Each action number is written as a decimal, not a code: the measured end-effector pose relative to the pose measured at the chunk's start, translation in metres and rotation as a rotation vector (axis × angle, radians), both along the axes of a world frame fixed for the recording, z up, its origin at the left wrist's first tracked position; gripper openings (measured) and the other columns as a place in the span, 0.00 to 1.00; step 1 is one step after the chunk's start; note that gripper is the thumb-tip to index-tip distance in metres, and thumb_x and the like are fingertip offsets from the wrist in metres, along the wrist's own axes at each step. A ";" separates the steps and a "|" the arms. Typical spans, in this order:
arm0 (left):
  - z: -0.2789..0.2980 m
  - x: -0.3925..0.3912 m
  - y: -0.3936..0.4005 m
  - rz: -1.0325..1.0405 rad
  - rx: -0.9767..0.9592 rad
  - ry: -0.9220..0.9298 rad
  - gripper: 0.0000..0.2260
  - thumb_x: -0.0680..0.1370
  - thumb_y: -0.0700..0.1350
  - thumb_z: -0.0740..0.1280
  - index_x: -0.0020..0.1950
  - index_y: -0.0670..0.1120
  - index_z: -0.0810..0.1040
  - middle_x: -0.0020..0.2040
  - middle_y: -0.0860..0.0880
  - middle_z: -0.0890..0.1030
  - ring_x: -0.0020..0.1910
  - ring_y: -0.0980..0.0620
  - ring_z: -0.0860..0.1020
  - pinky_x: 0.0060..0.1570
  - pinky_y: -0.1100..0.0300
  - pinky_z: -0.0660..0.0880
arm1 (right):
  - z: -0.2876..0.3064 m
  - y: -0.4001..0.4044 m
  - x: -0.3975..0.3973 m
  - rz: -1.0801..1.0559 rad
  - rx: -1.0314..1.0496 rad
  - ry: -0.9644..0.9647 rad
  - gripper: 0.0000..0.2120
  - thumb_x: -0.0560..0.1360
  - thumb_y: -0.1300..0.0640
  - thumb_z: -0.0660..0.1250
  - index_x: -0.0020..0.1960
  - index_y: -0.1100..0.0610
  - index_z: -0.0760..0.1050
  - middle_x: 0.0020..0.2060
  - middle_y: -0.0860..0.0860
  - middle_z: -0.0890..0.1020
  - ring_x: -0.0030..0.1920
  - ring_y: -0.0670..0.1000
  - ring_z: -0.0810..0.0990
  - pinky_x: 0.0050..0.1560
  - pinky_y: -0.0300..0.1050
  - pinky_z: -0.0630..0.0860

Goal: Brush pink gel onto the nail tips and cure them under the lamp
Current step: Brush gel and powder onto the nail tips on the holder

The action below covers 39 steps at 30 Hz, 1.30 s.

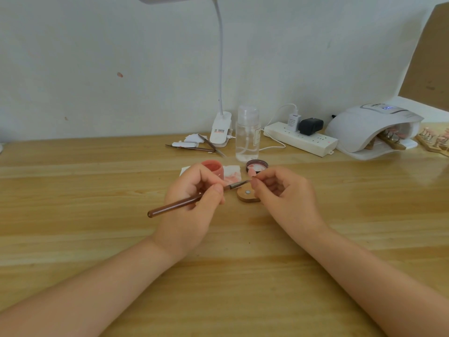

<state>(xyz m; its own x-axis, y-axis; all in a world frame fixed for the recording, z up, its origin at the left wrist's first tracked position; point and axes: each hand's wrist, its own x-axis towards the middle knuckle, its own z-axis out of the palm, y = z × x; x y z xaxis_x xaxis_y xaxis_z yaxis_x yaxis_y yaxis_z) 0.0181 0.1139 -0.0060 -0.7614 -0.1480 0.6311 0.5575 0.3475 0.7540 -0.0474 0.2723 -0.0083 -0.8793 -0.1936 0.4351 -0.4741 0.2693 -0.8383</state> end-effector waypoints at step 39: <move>0.001 -0.002 0.002 0.000 0.094 0.116 0.04 0.74 0.47 0.62 0.45 0.49 0.74 0.39 0.58 0.81 0.45 0.58 0.79 0.45 0.68 0.73 | -0.001 0.001 -0.001 0.014 -0.022 0.274 0.12 0.75 0.57 0.69 0.47 0.38 0.76 0.41 0.37 0.81 0.39 0.41 0.80 0.42 0.35 0.77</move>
